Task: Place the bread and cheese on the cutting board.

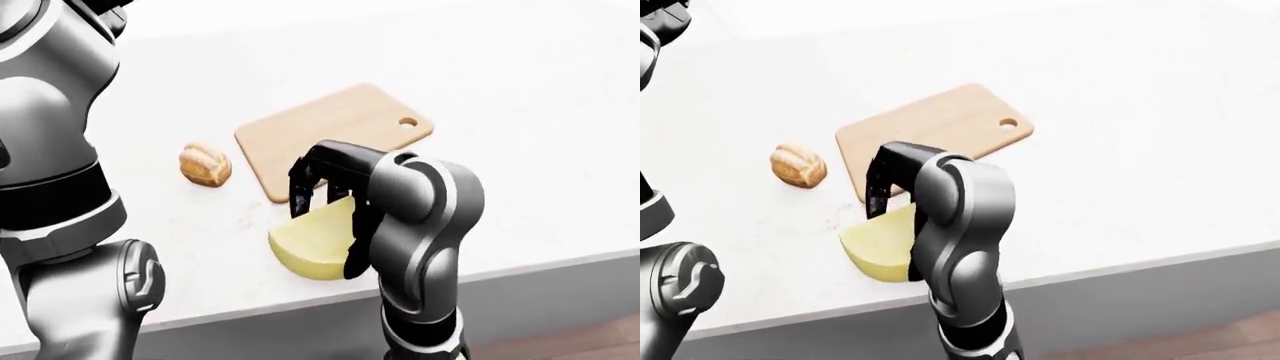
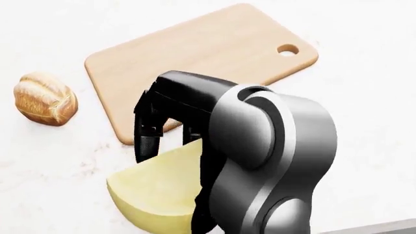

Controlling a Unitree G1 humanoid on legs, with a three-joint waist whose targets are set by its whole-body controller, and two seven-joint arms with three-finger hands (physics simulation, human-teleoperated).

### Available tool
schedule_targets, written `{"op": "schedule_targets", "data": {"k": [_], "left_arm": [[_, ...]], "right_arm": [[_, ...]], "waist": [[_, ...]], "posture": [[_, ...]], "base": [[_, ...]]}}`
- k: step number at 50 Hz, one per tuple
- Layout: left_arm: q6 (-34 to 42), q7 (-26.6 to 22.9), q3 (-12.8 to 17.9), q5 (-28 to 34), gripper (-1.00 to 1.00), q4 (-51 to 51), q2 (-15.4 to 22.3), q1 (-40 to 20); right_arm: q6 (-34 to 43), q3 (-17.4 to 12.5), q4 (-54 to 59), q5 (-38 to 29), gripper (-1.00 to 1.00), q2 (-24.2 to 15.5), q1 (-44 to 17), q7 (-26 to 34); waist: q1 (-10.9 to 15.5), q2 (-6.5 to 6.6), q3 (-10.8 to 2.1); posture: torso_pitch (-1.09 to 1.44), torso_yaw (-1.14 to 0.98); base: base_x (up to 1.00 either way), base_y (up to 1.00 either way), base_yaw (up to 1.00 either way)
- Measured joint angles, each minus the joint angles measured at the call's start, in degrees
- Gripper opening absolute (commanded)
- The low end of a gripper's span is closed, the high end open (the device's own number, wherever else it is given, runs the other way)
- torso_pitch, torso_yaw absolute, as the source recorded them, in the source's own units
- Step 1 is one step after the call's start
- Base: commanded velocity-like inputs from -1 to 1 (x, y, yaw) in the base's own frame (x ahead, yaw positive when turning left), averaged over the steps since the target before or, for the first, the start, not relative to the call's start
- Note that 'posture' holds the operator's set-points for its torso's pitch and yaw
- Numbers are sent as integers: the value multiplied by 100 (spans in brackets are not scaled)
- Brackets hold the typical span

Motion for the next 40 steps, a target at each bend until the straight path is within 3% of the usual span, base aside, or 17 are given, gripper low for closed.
{"op": "schedule_targets", "data": {"k": [5,11,18,21,26,28,31,33,36,40], "left_arm": [[22,-6,-24,-1,100,15,-21,25],[-9,-25,-21,24,100,-41,-29,12],[29,-11,-10,6,100,-29,-21,22],[33,-7,-14,0,100,-44,-24,20],[28,5,-2,-6,100,-77,-14,18],[20,9,8,2,100,-68,-9,24],[18,16,-2,20,100,-33,-30,46],[34,4,-26,12,100,5,-39,34],[8,-27,-40,16,100,39,-39,17],[-18,-29,-25,44,100,6,-36,3]], "right_arm": [[59,-127,-129,-188,-100,1,-677,333],[106,-126,19,-197,-100,-67,-1021,333],[244,-211,358,-44,-100,-422,-2038,333],[414,-107,667,216,-100,-848,-2558,333],[1082,378,1108,1064,-100,-1991,-3330,333],[1179,224,1393,1355,-100,-2210,-3697,333],[875,-528,2308,1600,-100,-2186,-4359,215],[534,-925,3378,1887,-100,-2297,-4885,-258],[67,-1185,4922,2328,-100,-2611,-5474,-1196],[-516,-1308,7030,2899,-100,-2955,-6185,-2415]], "waist": [[-20,18,8],[-30,35,21],[-42,65,63],[-46,57,75],[-44,18,111],[-45,12,131],[-50,10,143],[-54,6,133],[-55,-11,105],[-45,-11,94]], "posture": [[0,0],[0,0],[0,0],[0,0],[0,0],[0,0],[0,0],[0,0],[0,0],[0,0]], "base": [[0,0,0],[0,0,0],[0,0,0],[0,0,0],[0,0,0],[0,0,0],[0,0,0],[0,0,0],[0,0,0],[0,0,0]]}}
